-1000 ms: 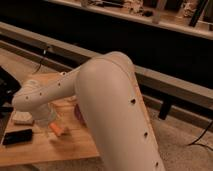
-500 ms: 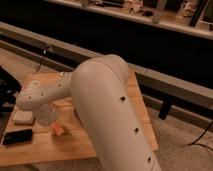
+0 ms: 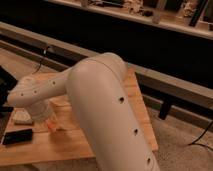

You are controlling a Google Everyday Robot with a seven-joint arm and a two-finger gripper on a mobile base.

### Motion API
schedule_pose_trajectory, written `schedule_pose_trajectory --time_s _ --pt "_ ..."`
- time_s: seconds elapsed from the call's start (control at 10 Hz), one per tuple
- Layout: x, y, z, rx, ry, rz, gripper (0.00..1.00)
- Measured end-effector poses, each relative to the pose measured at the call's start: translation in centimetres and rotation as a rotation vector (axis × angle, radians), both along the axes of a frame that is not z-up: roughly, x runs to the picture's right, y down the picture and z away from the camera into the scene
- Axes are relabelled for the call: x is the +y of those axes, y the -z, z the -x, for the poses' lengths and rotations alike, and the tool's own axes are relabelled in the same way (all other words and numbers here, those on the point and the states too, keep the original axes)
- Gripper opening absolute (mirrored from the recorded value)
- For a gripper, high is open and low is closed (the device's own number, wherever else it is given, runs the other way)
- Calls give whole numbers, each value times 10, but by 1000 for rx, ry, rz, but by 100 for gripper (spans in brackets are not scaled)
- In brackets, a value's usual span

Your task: Place the pepper on the white sponge

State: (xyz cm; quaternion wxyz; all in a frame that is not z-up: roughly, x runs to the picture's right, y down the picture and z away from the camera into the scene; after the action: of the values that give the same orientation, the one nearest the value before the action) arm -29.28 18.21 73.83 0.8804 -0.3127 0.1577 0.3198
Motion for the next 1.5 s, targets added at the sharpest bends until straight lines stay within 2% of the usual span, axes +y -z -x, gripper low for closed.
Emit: schedule_pose_trajectory --time_s 0.1,0.4,0.7,1.1,1.5 --pt "-10 12 11 -34 24 -32 0" --pt "-27 30 38 -87 82 -91 0" --pt "-36 38 74 -131 121 -119 0" --pt "-41 36 109 -162 153 -134 0" --pt "-45 21 134 -180 152 -149 0"
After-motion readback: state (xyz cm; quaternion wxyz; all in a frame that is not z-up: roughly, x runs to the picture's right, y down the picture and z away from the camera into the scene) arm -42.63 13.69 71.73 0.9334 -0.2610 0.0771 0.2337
